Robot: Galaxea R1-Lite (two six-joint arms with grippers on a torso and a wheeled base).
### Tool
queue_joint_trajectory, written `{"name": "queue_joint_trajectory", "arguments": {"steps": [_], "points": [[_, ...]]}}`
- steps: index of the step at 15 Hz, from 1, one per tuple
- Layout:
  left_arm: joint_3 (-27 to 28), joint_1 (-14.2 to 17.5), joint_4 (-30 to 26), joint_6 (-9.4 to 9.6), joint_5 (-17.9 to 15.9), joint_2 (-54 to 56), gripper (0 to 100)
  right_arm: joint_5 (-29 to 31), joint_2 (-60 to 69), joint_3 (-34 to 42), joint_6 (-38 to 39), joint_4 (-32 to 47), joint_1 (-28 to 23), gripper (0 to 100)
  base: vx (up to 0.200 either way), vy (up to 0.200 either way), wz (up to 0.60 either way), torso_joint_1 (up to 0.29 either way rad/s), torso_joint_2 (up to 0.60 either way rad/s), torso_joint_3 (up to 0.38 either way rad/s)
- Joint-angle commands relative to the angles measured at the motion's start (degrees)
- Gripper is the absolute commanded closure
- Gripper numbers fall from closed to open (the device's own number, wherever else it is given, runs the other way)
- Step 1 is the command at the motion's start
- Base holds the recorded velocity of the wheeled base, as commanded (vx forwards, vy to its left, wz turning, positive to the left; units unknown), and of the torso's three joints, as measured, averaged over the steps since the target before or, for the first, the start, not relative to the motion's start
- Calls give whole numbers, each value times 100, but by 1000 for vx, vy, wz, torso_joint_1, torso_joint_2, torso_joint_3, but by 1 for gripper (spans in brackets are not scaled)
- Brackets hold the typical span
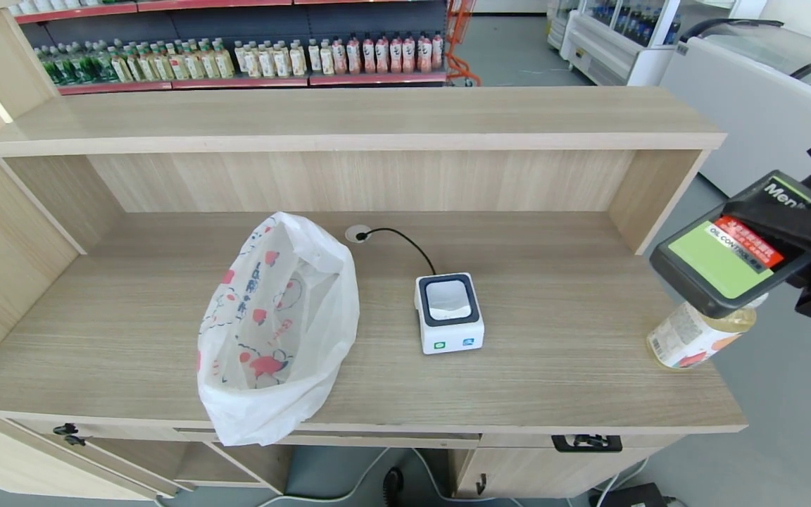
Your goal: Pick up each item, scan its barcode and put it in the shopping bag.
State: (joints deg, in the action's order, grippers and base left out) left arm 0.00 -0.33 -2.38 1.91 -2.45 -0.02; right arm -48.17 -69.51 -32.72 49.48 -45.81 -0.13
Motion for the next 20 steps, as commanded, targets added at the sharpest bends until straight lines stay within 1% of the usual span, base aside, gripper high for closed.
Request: {"name": "queue_joint_trajectory", "arguments": {"steps": [1,4,6,8,9,11,12,13,14,17,20], "points": [[0,-2,0,2,-1,2,0,-44,96,125,0,2,5,100,0,200,0,-7,2,7],[0,-2,0,2,-1,2,0,-17,-335,46,-167,-121,-136,100,0,200,0,4,4,2],[0,-2,0,11,-1,2,0,35,-985,-50,-404,-657,-250,100,0,200,0,2,7,7],[0,-2,0,11,-1,2,0,492,-1671,-226,-562,-1193,-285,100,0,0,0,0,0,0],[0,-2,0,11,-1,2,0,835,-2154,-516,-791,-1281,-294,100,0,0,0,0,0,0],[0,-2,0,20,-1,2,0,1213,-2655,-613,-1626,-1237,-321,100,0,0,0,0,0,0],[0,-2,0,20,-1,2,0,1608,-2893,-630,-1960,-1272,-285,100,0,0,0,0,0,0],[0,-2,0,20,-1,2,0,1925,-3077,-674,-2030,-1307,-259,100,0,0,0,0,0,0],[0,-2,0,20,8,2,0,1934,-3139,-683,-1995,-1307,-233,100,0,0,0,0,0,0],[0,-2,0,28,8,2,0,1696,-3139,-824,-1345,-1448,-145,100,0,0,0,0,0,0],[0,-2,0,28,-1,2,0,1652,-3253,-903,-1327,-1554,-136,100,0,0,0,0,0,0]]}}
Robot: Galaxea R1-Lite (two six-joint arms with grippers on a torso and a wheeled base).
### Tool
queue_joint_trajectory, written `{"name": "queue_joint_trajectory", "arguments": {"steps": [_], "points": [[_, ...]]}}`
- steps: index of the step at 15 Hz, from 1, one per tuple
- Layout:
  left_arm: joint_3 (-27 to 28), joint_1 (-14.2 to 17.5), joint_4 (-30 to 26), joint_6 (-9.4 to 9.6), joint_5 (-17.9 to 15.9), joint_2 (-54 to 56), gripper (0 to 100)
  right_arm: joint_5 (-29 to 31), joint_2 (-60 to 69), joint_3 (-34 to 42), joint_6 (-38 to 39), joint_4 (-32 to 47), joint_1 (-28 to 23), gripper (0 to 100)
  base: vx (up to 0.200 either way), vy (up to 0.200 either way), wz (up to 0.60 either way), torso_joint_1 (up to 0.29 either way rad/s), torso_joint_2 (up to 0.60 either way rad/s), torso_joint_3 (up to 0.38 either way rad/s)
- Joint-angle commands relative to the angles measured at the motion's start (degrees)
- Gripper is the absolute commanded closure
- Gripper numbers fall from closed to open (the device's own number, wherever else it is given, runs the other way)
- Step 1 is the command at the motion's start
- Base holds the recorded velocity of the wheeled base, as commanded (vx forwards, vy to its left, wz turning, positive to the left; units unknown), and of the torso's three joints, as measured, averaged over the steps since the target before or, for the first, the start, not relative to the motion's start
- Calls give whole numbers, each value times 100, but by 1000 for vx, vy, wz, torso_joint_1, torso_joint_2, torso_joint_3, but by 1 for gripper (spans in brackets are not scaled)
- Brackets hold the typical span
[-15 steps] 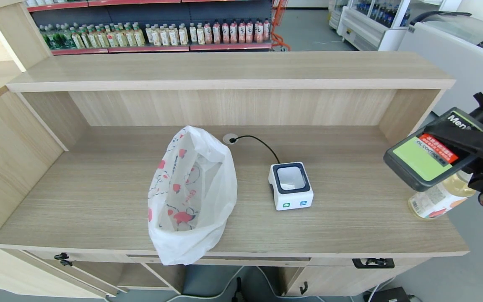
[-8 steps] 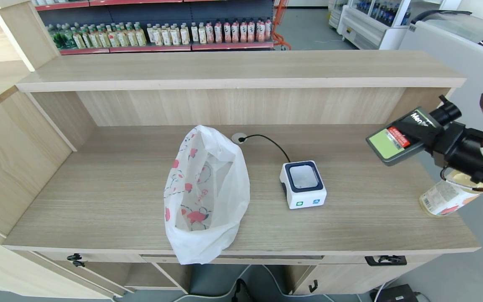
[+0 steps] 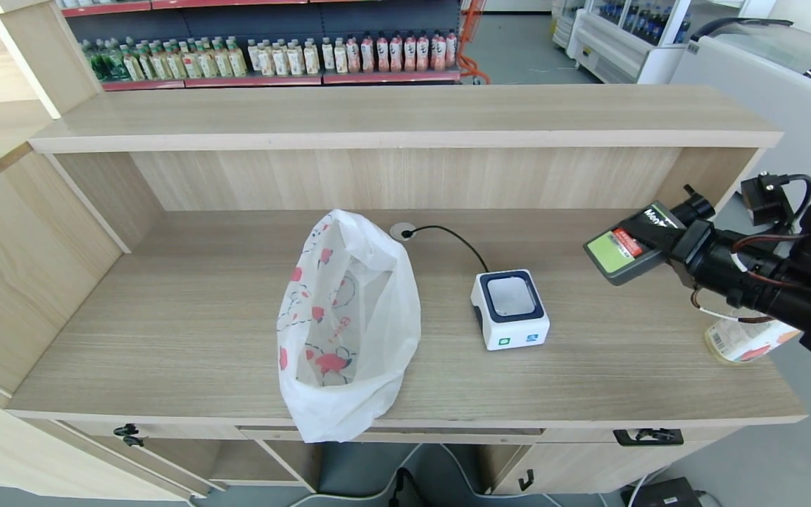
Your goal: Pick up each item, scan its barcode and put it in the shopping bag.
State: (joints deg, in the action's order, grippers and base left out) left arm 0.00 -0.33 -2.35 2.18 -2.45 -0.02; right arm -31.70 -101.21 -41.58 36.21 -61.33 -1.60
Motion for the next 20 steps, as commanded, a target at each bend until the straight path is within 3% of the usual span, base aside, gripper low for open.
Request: {"name": "queue_joint_trajectory", "arguments": {"steps": [1,20], "points": [[0,-2,-2,2,-1,2,0,-91,-92,10,-8,-2,37,100,0,0,0,0,0,0],[0,-11,-2,-42,-1,2,0,-38,-1024,-351,-175,-634,415,100,0,0,0,0,0,0]]}}
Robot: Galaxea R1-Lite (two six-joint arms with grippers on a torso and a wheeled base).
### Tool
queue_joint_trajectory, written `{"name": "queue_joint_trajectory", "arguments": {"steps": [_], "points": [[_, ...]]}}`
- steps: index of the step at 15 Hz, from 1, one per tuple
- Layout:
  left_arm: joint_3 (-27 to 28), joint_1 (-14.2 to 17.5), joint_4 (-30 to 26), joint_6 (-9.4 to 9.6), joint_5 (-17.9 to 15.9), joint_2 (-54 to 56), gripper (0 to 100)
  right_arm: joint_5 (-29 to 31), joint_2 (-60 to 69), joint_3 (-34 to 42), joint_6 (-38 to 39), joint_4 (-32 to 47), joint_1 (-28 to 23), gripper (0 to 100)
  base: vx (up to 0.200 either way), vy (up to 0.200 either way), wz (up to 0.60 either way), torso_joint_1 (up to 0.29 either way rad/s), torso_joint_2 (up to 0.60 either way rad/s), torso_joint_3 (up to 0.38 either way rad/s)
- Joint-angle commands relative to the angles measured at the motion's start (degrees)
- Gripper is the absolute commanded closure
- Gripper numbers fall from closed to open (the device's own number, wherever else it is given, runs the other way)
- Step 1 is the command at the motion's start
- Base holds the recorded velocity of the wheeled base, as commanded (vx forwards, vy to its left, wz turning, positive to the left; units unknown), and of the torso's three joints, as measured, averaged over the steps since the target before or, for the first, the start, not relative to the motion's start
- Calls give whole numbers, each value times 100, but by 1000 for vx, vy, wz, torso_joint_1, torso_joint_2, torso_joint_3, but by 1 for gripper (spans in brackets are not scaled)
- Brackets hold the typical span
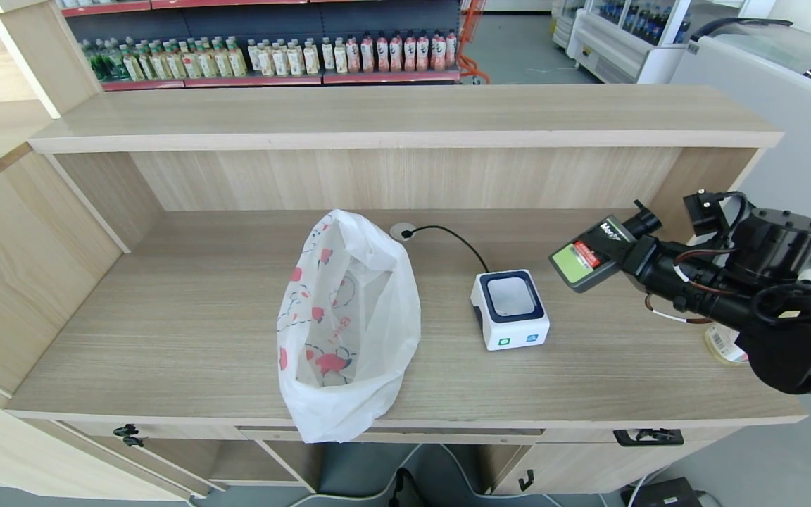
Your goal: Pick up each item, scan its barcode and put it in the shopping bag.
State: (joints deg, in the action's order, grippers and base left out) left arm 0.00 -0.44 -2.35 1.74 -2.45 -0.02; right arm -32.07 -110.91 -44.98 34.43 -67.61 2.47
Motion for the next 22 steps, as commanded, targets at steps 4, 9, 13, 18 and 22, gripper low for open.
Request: {"name": "queue_joint_trajectory", "arguments": {"steps": [4,9,13,18,22], "points": [[0,9,-2,1,-1,2,0,-53,87,-72,20,2,60,100,0,0,0,0,0,0],[0,9,-2,1,-1,2,0,-423,122,-134,38,-7,51,100,0,0,0,0,0,0],[0,0,-2,1,-1,2,0,-1011,298,-46,178,11,-72,100,0,0,0,0,0,0],[0,0,-2,1,-1,2,0,-1424,360,-19,363,28,-124,100,0,0,0,0,0,0],[0,0,-2,1,-1,2,0,-1416,447,491,47,-15,-142,100,0,0,0,0,0,0]]}}
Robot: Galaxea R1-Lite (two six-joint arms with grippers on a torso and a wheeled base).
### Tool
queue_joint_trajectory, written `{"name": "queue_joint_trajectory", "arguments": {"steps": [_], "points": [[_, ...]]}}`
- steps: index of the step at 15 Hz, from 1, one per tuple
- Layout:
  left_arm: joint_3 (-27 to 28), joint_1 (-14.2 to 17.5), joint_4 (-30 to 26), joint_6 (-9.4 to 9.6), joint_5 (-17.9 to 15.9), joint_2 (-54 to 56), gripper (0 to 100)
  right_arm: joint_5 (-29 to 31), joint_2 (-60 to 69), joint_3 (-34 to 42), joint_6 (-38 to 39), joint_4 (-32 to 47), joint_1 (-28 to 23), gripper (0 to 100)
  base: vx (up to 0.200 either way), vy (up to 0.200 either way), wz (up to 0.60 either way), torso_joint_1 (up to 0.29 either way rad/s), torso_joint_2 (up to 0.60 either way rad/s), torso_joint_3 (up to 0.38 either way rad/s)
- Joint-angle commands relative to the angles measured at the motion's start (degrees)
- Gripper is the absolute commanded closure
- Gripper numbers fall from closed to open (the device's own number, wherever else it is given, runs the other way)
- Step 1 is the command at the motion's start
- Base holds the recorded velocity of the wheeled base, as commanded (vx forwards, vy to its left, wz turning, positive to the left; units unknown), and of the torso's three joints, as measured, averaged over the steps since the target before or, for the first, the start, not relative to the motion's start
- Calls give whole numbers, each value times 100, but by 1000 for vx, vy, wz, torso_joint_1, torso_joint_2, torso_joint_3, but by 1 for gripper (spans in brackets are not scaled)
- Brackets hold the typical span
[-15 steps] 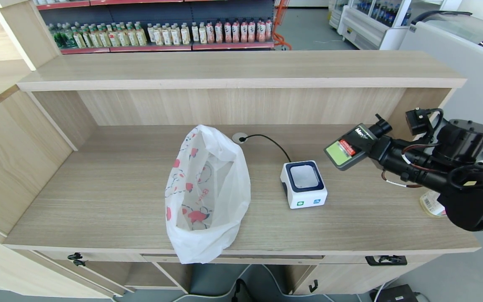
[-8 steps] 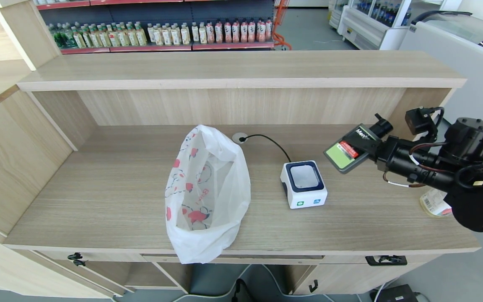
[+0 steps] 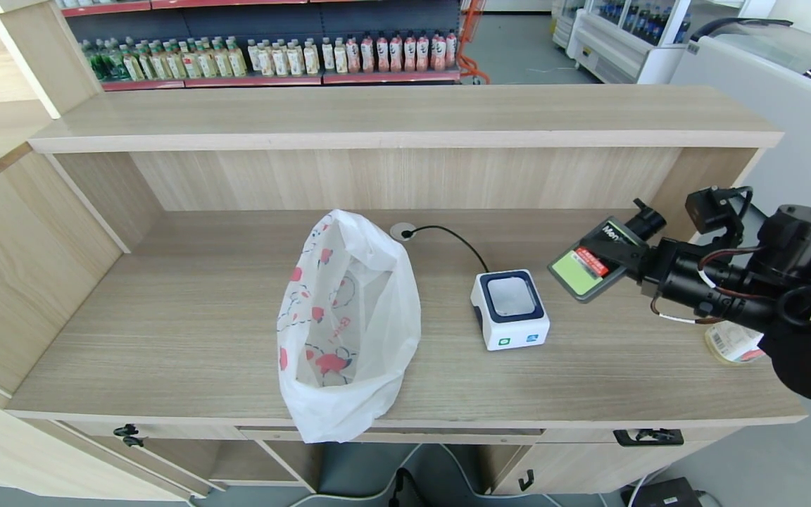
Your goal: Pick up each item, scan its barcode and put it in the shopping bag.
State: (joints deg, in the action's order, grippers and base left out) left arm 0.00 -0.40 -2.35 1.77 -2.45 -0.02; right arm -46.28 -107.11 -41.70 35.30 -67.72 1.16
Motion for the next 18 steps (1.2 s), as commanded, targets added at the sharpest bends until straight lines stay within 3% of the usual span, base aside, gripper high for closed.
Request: {"name": "queue_joint_trajectory", "arguments": {"steps": [1,6,18], "points": [[0,-4,-2,-1,-1,2,0,-13,120,347,-147,-84,-45,100,0,0,0,0,0,0],[0,5,-2,-1,-1,2,0,-31,111,532,-164,-330,-45,100,0,0,0,0,0,0],[0,-4,-2,-1,-1,2,0,48,111,-66,-454,-330,-45,100,0,0,0,0,0,0]]}}
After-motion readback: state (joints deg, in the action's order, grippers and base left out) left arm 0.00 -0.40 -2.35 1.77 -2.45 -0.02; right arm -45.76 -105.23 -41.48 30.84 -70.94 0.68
